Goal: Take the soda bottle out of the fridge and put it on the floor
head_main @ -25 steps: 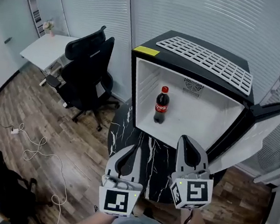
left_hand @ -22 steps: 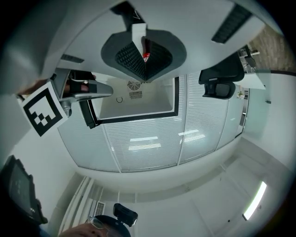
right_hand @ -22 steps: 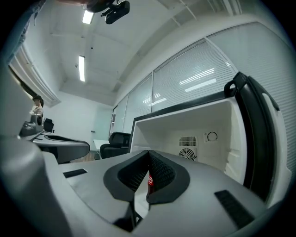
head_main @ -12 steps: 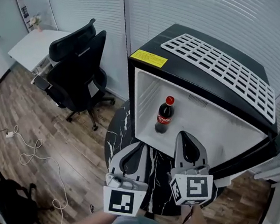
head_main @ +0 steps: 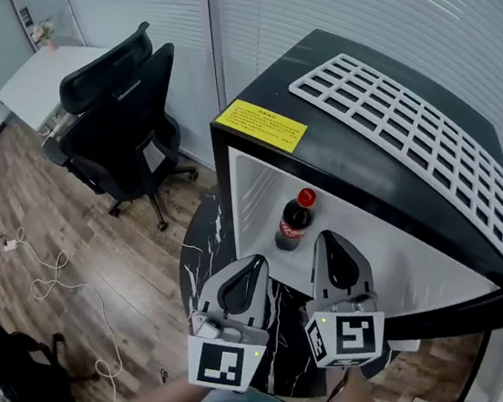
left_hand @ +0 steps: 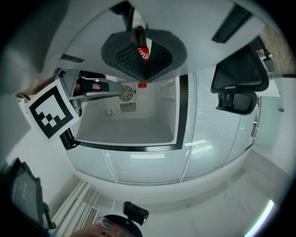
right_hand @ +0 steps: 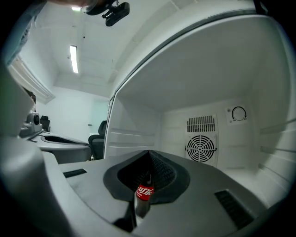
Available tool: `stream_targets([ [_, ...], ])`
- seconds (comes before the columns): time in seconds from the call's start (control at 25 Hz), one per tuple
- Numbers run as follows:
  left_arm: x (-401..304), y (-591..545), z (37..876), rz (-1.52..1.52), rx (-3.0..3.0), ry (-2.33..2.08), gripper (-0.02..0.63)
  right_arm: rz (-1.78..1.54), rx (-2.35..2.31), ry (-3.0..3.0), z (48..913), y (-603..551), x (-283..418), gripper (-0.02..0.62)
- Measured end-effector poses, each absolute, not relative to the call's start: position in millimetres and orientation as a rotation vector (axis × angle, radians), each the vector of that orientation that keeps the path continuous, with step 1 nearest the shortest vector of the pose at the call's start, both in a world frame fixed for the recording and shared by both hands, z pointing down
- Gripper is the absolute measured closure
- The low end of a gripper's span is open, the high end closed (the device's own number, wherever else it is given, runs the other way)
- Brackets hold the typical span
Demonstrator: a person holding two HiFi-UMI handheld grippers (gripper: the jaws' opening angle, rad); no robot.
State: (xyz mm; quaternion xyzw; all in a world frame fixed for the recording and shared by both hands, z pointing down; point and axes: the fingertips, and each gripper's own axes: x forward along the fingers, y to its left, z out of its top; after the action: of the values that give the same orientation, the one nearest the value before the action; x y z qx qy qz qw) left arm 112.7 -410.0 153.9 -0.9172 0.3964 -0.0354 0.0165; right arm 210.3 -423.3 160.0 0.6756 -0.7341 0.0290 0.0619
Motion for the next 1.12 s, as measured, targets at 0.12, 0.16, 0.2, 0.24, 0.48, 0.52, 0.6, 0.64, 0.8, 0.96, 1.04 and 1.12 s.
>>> stream_targets([
  [0.12, 116, -416, 158, -0.15, -2.846, 1.198, 0.588, 0.089, 2.042, -2.223, 163, -433, 211, 0.581],
  [0.16, 115, -418, 160, -0.155, -2.847, 1.196, 0.588, 0.086, 2.042, -2.229, 163, -435, 211, 0.581],
  [0.2, 115, -419, 161, -0.155, -2.848, 1.196, 0.588, 0.083, 2.041, -2.237, 163, -437, 210, 0.581],
  [0.24, 114, -421, 162, -0.156, -2.852, 1.196, 0.588, 0.082, 2.038, -2.249, 163, -439, 208, 0.565],
  [0.48, 112, -427, 164, -0.151, -2.873, 1.187, 0.588, 0.085, 1.982, -2.295, 161, -458, 202, 0.368],
  [0.52, 113, -428, 163, -0.148, -2.88, 1.191, 0.588, 0.082, 1.976, -2.294, 160, -461, 202, 0.368],
  [0.6, 114, -429, 164, -0.143, -2.89, 1.192, 0.588, 0.075, 1.968, -2.294, 161, -468, 203, 0.36],
  [0.64, 115, -429, 166, -0.148, -2.893, 1.191, 0.588, 0.072, 1.964, -2.294, 162, -471, 204, 0.353],
  [0.8, 117, -429, 173, -0.182, -2.905, 1.173, 0.588, 0.062, 1.948, -2.285, 166, -484, 205, 0.336],
  [0.96, 119, -428, 176, -0.166, -2.932, 1.177, 0.588, 0.072, 1.933, -2.281, 171, -497, 207, 0.333],
  [1.04, 119, -428, 178, -0.178, -2.936, 1.171, 0.588, 0.079, 1.918, -2.281, 175, -503, 206, 0.333],
  [1.12, 119, -430, 179, -0.187, -2.931, 1.168, 0.588, 0.088, 1.904, -2.28, 180, -508, 206, 0.333],
])
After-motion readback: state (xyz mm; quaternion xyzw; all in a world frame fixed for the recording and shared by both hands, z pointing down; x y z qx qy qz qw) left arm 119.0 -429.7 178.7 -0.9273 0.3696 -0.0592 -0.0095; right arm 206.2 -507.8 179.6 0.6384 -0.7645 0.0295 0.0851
